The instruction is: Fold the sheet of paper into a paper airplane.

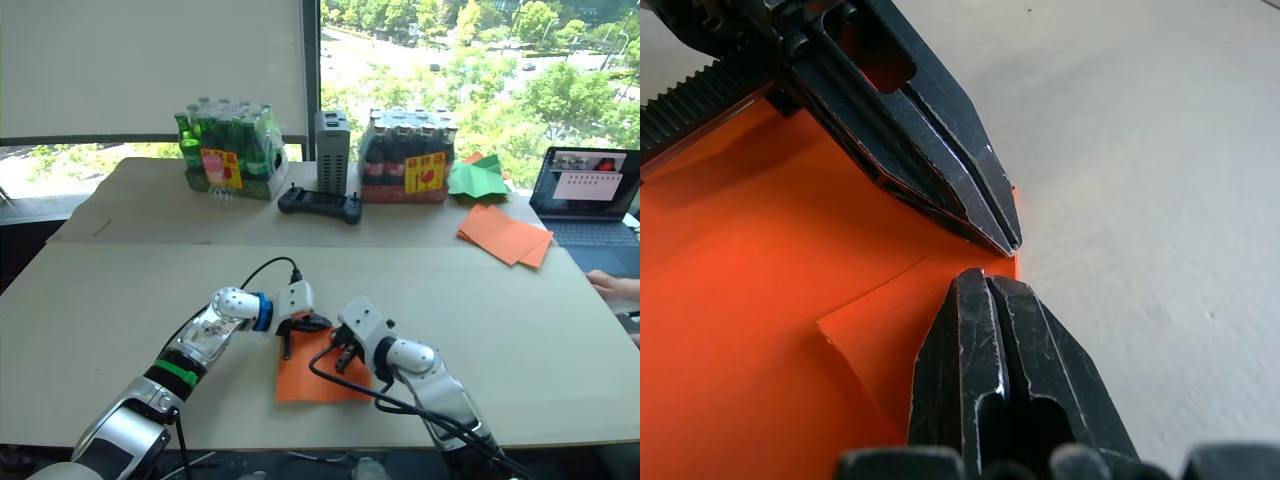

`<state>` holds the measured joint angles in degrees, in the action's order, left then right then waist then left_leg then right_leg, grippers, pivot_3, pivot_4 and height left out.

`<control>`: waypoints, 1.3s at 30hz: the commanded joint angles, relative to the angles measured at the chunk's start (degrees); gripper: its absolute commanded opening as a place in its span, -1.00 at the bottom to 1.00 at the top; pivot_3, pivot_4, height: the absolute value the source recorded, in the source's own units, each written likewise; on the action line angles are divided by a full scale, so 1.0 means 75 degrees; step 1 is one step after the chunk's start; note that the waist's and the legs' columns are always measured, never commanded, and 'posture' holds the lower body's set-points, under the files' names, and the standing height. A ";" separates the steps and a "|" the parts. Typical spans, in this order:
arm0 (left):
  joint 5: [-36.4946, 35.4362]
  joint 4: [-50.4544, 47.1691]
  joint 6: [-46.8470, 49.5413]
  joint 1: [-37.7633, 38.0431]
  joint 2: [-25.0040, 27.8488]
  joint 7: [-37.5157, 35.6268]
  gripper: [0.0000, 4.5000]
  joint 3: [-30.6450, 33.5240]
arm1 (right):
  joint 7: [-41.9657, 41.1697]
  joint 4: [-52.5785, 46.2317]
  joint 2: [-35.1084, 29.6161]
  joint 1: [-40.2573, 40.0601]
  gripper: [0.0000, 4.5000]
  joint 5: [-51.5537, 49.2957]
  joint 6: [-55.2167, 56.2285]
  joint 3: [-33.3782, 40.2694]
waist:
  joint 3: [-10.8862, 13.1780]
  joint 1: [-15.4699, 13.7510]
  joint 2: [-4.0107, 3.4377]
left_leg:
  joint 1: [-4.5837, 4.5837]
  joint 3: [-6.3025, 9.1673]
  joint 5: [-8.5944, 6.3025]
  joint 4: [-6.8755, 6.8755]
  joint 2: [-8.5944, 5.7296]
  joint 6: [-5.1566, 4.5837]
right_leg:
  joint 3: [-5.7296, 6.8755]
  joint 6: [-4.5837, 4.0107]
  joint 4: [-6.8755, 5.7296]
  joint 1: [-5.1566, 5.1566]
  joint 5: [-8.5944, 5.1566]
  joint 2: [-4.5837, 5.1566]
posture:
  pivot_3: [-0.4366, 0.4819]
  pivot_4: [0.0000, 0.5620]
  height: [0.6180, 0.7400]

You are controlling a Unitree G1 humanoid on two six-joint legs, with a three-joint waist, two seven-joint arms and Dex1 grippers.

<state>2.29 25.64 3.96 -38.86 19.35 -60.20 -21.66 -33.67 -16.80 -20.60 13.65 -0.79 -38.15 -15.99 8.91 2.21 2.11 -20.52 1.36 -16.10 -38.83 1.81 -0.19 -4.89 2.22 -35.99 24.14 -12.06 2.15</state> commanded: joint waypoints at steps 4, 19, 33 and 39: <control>0.0120 -0.0077 0.0005 0.0104 -0.0016 0.0027 -1.00 -0.0068 | 0.0017 0.0074 -0.0321 -0.0429 -0.99 -0.0127 -0.0713 0.0086 | -0.0001 -0.0010 -0.0001 | 0.0000 0.0000 0.0000 0.0000 0.0000 0.0000 | 0.0000 0.0001 0.0001 -0.0002 0.0000 0.0000 | -0.05 -0.47 0.88; 0.0116 -0.0053 -0.0048 0.0125 -0.0050 -0.0031 -1.00 -0.0106 | 0.0111 -0.0753 -0.0827 -0.1193 -0.99 -0.0496 -0.1251 0.0423 | -0.0004 -0.0032 0.0001 | 0.0001 0.0000 0.0000 0.0000 -0.0001 0.0000 | 0.0000 0.0027 0.0003 -0.0005 -0.0016 0.0002 | -0.05 -0.47 0.88; 0.0108 -0.0093 -0.0072 0.0162 -0.0033 -0.0089 -1.00 -0.0116 | 0.0265 -0.1565 -0.1284 -0.1914 -0.99 -0.0906 -0.1628 0.0704 | -0.0019 -0.0084 0.0010 | 0.0004 0.0000 -0.0001 0.0001 -0.0001 -0.0001 | 0.0000 0.0061 0.0007 -0.0009 -0.0038 0.0002 | -0.05 -0.47 0.88; 0.0111 -0.0060 -0.0091 0.0136 -0.0038 -0.0100 -1.00 -0.0118 | 0.0206 -0.2327 -0.1155 -0.1689 -0.99 -0.1496 -0.1489 0.1298 | -0.0019 -0.0126 0.0010 | 0.0000 0.0000 -0.0001 0.0001 -0.0001 -0.0001 | 0.0000 0.0061 0.0007 -0.0004 -0.0038 0.0002 | -0.05 -0.47 0.88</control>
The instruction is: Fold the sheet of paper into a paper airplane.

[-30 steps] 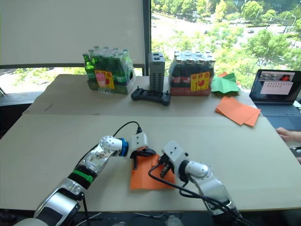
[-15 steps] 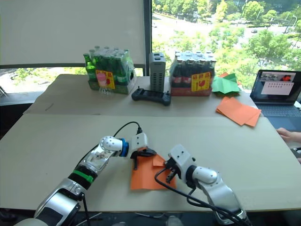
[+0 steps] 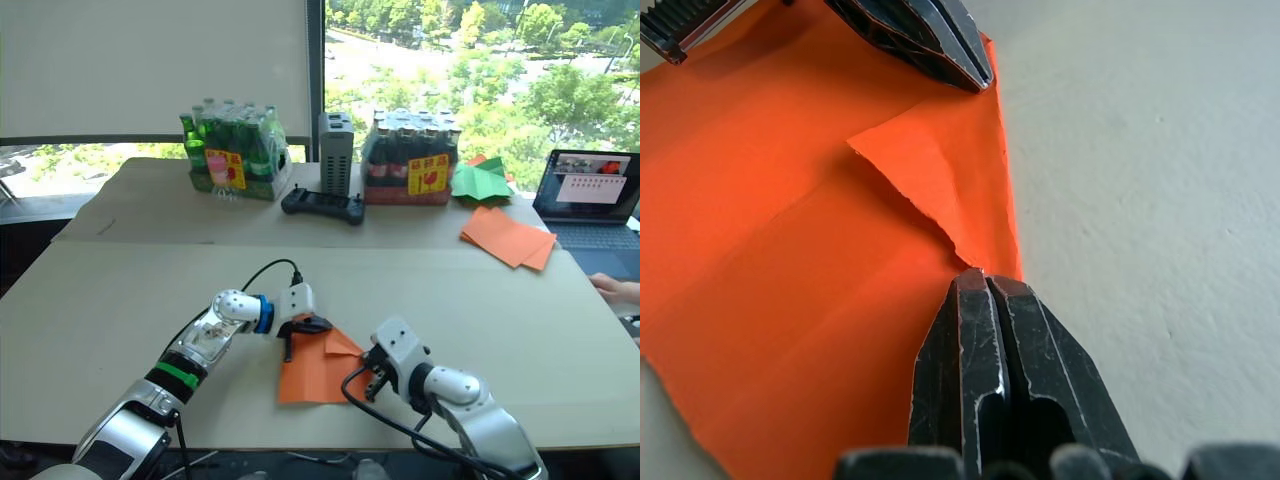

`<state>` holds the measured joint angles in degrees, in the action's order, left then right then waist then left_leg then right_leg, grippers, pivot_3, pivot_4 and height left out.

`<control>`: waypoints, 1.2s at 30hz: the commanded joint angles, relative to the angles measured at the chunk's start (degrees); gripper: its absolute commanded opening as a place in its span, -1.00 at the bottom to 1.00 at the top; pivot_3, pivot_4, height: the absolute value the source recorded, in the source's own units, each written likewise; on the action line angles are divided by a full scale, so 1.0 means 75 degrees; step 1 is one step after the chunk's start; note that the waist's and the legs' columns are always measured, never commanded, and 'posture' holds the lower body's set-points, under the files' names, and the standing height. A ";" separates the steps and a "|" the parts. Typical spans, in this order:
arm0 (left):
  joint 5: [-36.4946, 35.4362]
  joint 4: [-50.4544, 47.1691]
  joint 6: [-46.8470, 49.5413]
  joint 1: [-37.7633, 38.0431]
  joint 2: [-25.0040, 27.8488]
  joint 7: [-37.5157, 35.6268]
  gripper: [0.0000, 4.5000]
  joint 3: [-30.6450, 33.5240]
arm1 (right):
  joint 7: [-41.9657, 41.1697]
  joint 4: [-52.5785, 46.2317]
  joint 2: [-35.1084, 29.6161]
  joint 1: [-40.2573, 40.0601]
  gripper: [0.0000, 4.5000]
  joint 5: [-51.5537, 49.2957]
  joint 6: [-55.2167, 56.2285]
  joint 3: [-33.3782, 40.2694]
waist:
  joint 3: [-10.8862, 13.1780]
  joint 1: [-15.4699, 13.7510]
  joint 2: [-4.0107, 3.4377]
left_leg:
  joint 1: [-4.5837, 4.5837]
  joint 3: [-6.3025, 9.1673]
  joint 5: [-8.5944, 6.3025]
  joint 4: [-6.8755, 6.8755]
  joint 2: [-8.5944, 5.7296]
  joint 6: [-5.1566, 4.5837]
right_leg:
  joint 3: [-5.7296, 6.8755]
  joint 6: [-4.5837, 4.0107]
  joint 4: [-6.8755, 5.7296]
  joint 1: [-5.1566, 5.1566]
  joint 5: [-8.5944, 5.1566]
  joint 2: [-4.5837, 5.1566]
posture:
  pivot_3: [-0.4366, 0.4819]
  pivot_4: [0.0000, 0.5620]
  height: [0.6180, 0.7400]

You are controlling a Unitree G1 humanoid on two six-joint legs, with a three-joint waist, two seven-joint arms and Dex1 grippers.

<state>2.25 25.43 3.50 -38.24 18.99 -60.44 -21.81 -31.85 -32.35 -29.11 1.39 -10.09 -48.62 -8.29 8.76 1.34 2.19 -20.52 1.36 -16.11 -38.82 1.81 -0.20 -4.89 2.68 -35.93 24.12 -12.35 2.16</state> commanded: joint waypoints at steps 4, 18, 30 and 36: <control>0.0119 -0.0017 -0.0048 0.0049 0.0019 -0.0076 -1.00 -0.0080 | -0.0283 -0.0903 0.0187 0.0206 -0.99 -0.1070 0.0177 0.0917 | 0.0002 -0.0013 -0.0001 | -0.0010 -0.0001 0.0000 0.0000 0.0000 0.0000 | -0.0001 0.0000 0.0000 0.0011 0.0000 0.0000 | -0.05 -0.47 0.88; 0.0041 -0.0259 0.0056 0.0081 0.0140 0.0015 -1.00 0.0116 | 0.0124 0.1344 0.0196 0.1575 -0.99 0.0205 0.1167 -0.1097 | 0.0002 -0.0016 -0.0001 | -0.0030 -0.0001 0.0000 0.0000 -0.0001 0.0000 | 0.0002 -0.0055 0.0007 0.0026 0.0034 0.0003 | -0.05 -0.47 0.88; -0.2110 -0.2752 0.3457 0.1040 0.0684 0.0513 -1.00 0.2299 | 0.0150 0.1684 0.0427 0.1299 -0.99 0.0611 0.1312 -0.1589 | 0.0003 0.0179 -0.0003 | -0.0028 0.0007 0.0000 0.0000 0.0008 -0.0001 | 0.0007 -0.0053 -0.0006 0.0030 0.0033 -0.0001 | -0.05 -0.47 0.88; -0.3054 -0.3395 0.5039 0.1659 0.0882 0.1030 -0.19 0.3166 | 0.0169 0.1700 0.0572 0.1271 -1.00 0.0690 0.1327 -0.1613 | 0.0003 0.0187 -0.0003 | -0.0004 0.0007 0.0000 0.0005 0.0008 -0.0001 | 0.0007 -0.0038 -0.0010 0.0019 0.0022 -0.0001 | -0.05 -0.47 0.88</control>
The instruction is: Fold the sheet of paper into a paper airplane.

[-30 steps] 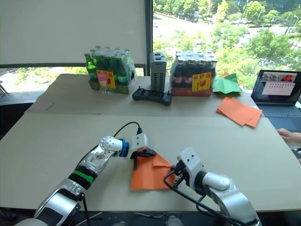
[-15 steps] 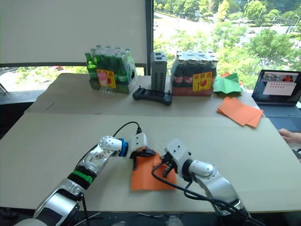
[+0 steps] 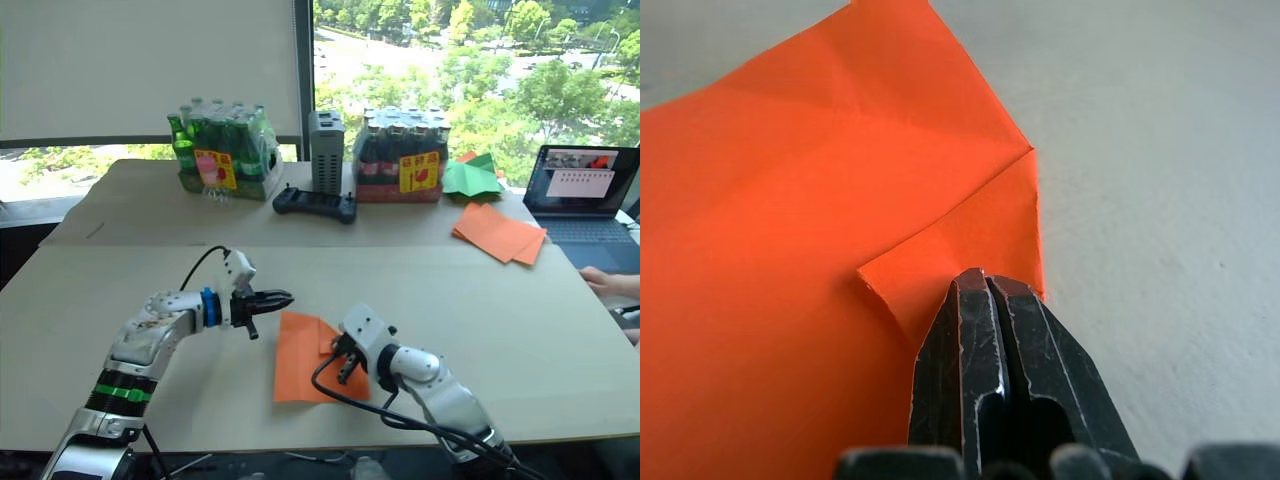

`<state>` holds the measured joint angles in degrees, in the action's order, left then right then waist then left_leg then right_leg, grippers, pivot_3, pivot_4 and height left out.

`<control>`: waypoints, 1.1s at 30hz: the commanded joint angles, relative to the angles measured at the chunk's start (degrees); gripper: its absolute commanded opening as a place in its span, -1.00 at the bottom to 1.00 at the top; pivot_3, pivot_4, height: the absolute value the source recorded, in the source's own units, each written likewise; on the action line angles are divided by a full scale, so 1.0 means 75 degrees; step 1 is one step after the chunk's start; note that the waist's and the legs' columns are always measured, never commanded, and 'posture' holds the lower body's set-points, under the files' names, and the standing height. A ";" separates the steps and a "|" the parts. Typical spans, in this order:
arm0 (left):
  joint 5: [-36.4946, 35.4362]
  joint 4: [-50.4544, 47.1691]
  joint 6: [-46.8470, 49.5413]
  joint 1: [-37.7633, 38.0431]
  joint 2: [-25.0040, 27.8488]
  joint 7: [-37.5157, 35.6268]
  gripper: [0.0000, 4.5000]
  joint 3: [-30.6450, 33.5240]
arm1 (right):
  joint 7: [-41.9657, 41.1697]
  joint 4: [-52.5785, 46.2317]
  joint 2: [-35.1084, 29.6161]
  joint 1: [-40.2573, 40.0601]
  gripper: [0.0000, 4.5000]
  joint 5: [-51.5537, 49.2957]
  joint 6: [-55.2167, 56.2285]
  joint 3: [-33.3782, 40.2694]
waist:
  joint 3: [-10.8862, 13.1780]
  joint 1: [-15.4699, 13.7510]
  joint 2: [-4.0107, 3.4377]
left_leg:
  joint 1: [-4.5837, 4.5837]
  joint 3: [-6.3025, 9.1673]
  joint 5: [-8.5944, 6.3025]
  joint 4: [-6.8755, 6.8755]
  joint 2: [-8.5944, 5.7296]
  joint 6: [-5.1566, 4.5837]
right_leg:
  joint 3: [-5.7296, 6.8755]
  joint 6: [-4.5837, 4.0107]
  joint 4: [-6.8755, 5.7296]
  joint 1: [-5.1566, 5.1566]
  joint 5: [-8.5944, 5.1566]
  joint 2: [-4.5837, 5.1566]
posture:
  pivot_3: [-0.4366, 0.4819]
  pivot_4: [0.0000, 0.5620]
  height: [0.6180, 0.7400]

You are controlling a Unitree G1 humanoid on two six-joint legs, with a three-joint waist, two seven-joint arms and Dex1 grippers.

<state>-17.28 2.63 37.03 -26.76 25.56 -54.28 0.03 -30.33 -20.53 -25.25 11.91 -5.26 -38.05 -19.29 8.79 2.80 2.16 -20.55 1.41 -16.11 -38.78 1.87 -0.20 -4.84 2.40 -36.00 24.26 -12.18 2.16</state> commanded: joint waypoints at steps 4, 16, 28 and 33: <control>-0.1022 -0.0467 0.1370 0.0334 -0.0208 0.0491 -0.06 0.0455 | -0.0032 0.0219 0.0087 -0.0055 -1.00 0.0081 -0.0054 -0.0106 | 0.0000 -0.0027 0.0000 | -0.0003 0.0000 0.0000 -0.0002 -0.0001 0.0000 | 0.0000 -0.0005 0.0001 0.0000 0.0003 0.0000 | -0.05 -0.47 0.88; -0.0912 -0.0566 0.1247 0.0591 -0.0363 0.1121 -0.32 -0.0202 | 0.0004 0.0229 0.0170 0.0006 -1.00 0.0136 -0.0032 -0.0026 | 0.0000 -0.0016 0.0001 | 0.0001 -0.0002 0.0000 0.0000 -0.0002 0.0001 | -0.0002 -0.0019 0.0001 0.0000 0.0011 0.0000 | -0.05 -0.47 0.88; -0.0714 -0.0648 0.0391 0.0355 -0.0129 0.0887 -0.99 -0.0566 | 0.0120 0.0214 0.0331 0.0044 -1.00 0.0084 -0.0048 0.0064 | 0.0000 -0.0017 0.0001 | -0.0001 -0.0002 0.0000 0.0001 -0.0002 0.0001 | -0.0001 -0.0020 0.0003 0.0001 0.0011 0.0001 | -0.05 -0.47 0.88; -0.0056 -0.0837 -0.0590 0.0270 0.0191 0.0585 -0.99 -0.1233 | 0.0389 0.0197 0.0755 0.0131 -1.00 -0.0065 -0.0017 0.0402 | 0.0003 -0.0031 0.0000 | -0.0004 -0.0002 0.0000 0.0001 -0.0002 0.0001 | -0.0001 -0.0020 0.0003 0.0003 0.0011 0.0001 | -0.05 -0.47 0.88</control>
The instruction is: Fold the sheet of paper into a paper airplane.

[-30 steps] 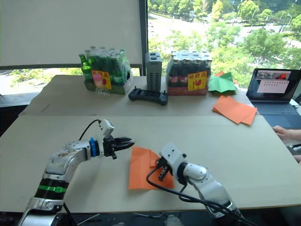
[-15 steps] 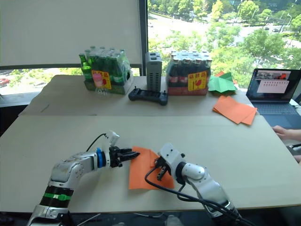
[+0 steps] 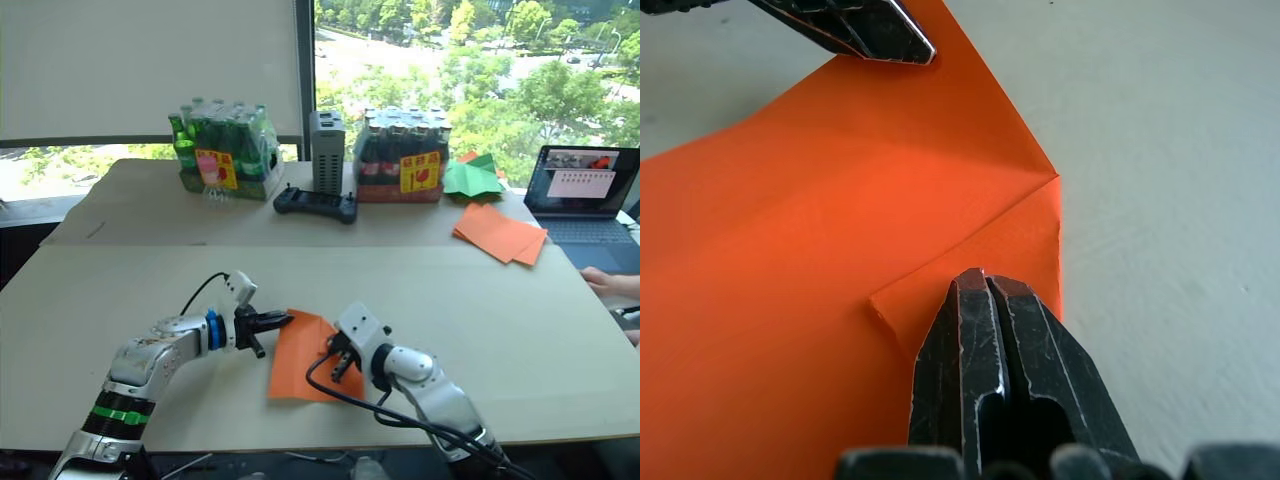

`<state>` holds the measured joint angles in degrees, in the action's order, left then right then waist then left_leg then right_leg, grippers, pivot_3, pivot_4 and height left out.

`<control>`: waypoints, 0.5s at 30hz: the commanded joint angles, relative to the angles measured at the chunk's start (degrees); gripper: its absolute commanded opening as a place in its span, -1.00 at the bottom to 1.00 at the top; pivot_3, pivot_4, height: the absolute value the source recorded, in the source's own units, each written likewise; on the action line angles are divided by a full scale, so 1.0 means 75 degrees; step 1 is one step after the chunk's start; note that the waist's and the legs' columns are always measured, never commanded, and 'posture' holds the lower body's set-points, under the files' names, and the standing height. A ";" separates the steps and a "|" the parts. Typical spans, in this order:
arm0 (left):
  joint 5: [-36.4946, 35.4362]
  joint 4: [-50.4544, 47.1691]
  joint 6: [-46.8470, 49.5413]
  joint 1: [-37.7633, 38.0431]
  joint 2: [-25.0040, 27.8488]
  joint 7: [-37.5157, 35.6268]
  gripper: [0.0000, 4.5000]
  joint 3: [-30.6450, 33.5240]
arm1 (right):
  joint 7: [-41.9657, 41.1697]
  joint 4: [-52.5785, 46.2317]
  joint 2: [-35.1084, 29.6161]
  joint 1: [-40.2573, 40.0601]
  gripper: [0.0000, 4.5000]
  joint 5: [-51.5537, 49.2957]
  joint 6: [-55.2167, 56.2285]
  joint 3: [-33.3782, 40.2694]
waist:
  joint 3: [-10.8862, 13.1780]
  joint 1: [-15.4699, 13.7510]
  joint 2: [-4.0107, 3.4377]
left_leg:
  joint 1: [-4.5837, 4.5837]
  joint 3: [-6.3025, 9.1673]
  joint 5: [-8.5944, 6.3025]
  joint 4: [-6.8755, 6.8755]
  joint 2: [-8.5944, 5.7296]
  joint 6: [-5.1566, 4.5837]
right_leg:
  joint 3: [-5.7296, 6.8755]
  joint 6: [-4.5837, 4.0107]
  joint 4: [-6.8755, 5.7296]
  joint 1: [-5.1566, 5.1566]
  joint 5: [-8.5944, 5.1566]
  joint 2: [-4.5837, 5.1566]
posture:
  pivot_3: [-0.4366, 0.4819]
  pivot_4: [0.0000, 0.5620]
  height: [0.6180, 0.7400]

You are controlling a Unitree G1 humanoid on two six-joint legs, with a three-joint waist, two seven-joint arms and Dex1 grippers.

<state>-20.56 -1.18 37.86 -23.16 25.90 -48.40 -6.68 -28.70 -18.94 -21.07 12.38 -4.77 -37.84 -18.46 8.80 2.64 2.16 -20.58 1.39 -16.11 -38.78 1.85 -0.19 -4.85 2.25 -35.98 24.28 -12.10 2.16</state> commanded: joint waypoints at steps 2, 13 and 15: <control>0.0792 -0.0314 -0.1171 -0.0219 0.0266 -0.0286 -0.99 -0.0741 | 0.0167 -0.0058 0.0379 0.0089 -1.00 -0.0342 -0.0100 0.0528 | 0.0003 -0.0024 -0.0003 | -0.0009 0.0001 0.0000 -0.0001 -0.0001 0.0000 | 0.0001 -0.0001 0.0001 0.0004 0.0001 0.0001 | -0.05 -0.47 0.88; 0.2141 0.0236 -0.3253 -0.0233 0.0542 -0.0774 -0.99 -0.1800 | 0.0219 -0.0009 0.0622 0.0211 -1.00 -0.0668 -0.0137 0.1085 | 0.0006 -0.0039 -0.0007 | -0.0039 0.0001 0.0000 -0.0002 -0.0003 0.0000 | 0.0005 -0.0007 0.0013 0.0024 0.0005 0.0006 | -0.05 -0.47 0.88; 0.2386 0.0356 -0.3639 -0.0267 0.0516 -0.0707 -0.99 -0.1893 | 0.0255 -0.0015 0.0626 0.0203 -1.00 -0.0672 -0.0100 0.1093 | 0.0006 -0.0041 -0.0008 | -0.0041 0.0001 0.0000 -0.0002 -0.0003 0.0000 | 0.0005 -0.0007 0.0012 0.0024 0.0005 0.0006 | -0.05 -0.47 0.88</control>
<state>-4.17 1.28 13.00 -24.38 29.92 -53.74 -20.37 -27.13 -17.92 -16.63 13.58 -9.25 -39.39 -11.47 8.84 2.33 2.11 -20.89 1.40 -16.11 -38.79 1.83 -0.19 -4.81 2.20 -35.89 24.46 -12.06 2.20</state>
